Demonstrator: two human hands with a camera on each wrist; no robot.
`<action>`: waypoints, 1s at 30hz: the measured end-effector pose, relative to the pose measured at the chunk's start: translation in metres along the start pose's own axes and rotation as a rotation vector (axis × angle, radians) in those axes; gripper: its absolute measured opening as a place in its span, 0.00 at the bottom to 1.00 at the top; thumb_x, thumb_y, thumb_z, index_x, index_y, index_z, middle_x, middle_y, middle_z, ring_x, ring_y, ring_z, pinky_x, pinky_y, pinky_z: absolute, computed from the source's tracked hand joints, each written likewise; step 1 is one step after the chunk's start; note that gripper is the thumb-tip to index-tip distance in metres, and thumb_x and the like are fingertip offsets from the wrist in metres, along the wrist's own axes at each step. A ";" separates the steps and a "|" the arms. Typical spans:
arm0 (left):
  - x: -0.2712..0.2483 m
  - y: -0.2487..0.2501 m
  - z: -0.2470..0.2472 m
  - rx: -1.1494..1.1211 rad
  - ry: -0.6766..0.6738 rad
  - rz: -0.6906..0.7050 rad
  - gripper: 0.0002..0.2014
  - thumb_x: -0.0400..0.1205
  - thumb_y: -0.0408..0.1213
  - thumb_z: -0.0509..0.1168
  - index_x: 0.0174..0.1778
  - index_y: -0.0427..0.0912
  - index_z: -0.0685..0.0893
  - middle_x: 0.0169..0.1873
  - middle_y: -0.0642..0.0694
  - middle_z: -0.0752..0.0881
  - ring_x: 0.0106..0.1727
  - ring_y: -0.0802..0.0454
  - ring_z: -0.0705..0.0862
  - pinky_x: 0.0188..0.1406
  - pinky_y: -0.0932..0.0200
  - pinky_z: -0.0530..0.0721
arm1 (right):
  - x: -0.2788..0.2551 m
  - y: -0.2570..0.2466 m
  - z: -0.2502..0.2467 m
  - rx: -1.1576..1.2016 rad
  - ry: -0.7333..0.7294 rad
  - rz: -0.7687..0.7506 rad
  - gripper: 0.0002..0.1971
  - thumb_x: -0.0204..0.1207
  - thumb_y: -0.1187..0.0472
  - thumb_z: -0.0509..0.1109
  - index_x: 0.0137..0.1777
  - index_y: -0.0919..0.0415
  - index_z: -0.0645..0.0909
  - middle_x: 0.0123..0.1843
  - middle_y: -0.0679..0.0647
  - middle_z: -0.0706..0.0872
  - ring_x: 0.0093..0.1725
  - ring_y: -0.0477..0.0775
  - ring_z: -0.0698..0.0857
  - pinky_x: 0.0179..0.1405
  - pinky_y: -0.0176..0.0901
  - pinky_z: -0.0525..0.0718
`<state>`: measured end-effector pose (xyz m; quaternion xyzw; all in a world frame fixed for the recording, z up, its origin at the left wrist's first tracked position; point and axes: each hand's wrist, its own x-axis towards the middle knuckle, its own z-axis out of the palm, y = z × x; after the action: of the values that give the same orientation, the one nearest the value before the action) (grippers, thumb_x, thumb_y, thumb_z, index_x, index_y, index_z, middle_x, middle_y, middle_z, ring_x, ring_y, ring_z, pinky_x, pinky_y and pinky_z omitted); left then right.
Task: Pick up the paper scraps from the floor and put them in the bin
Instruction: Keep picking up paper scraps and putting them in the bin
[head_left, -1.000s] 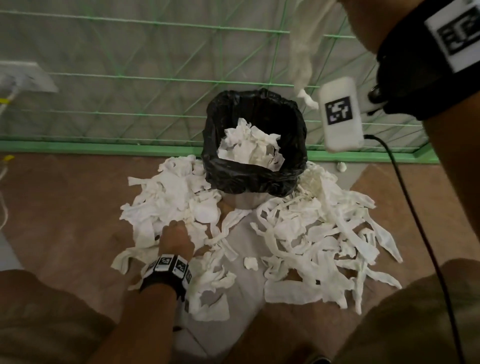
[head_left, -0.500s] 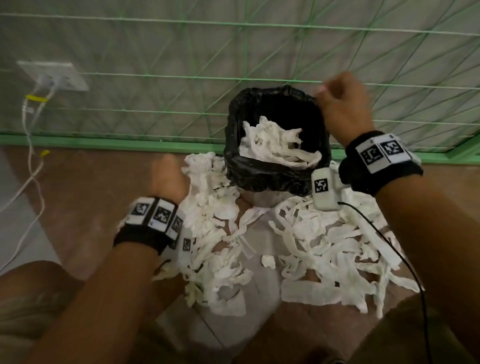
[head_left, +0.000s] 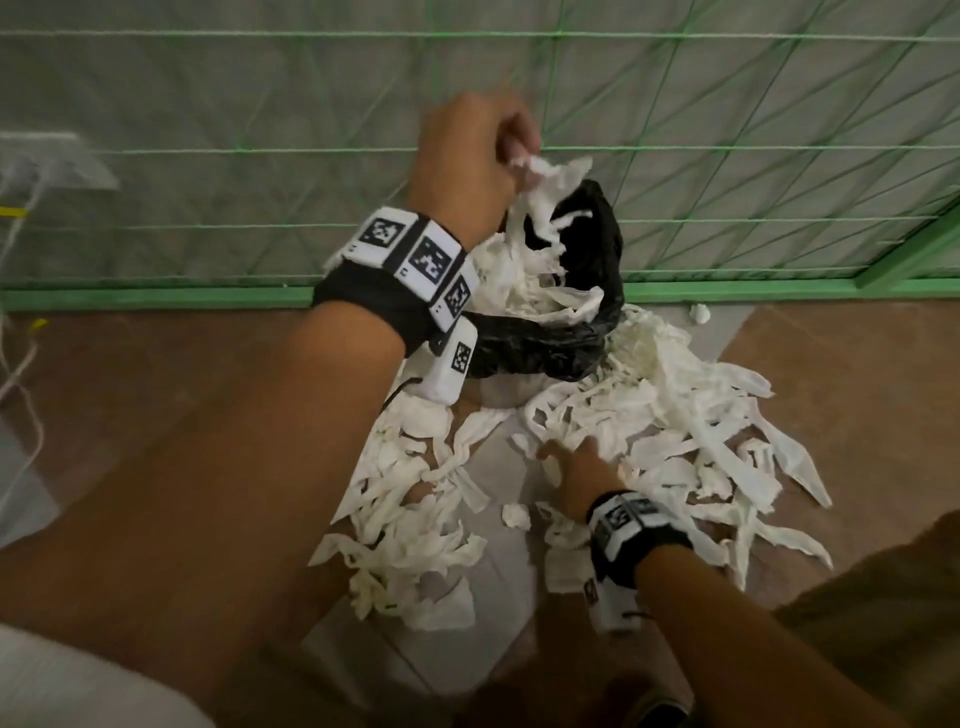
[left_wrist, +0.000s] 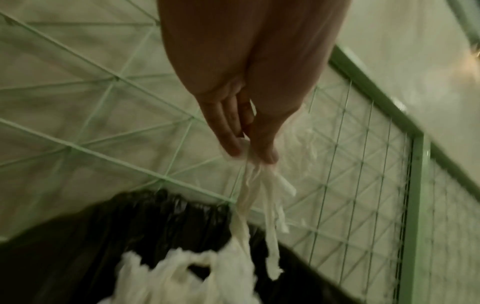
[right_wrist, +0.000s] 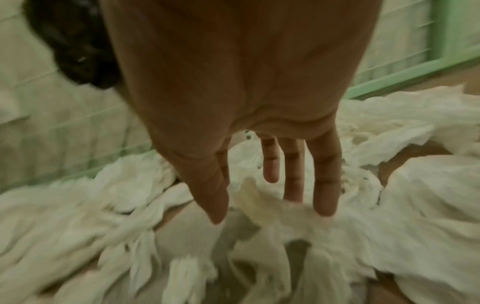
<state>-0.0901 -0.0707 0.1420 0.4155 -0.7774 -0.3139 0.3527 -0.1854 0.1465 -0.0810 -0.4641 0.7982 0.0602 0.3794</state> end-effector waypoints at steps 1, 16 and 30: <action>-0.002 -0.009 0.008 0.074 -0.053 -0.011 0.11 0.69 0.31 0.77 0.46 0.45 0.89 0.35 0.56 0.86 0.36 0.62 0.85 0.44 0.58 0.89 | -0.003 0.000 0.011 -0.051 -0.025 -0.030 0.23 0.75 0.58 0.68 0.68 0.43 0.70 0.66 0.60 0.66 0.56 0.68 0.83 0.56 0.51 0.84; -0.146 -0.156 0.028 0.194 0.299 -0.684 0.11 0.76 0.23 0.57 0.46 0.40 0.80 0.51 0.40 0.82 0.49 0.43 0.82 0.45 0.54 0.79 | -0.036 -0.013 -0.105 -0.082 0.206 -0.181 0.09 0.74 0.71 0.61 0.43 0.57 0.79 0.51 0.64 0.87 0.53 0.65 0.84 0.46 0.45 0.78; -0.233 -0.197 0.112 0.717 -0.663 -0.275 0.35 0.78 0.17 0.56 0.82 0.37 0.57 0.64 0.38 0.79 0.64 0.42 0.82 0.65 0.53 0.80 | -0.122 -0.086 -0.293 0.022 0.644 -0.534 0.13 0.73 0.75 0.55 0.46 0.55 0.72 0.44 0.51 0.89 0.35 0.44 0.84 0.27 0.42 0.82</action>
<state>-0.0031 0.0633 -0.1408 0.4871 -0.8446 -0.1857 -0.1225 -0.2441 0.0516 0.2280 -0.6459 0.7282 -0.1968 0.1175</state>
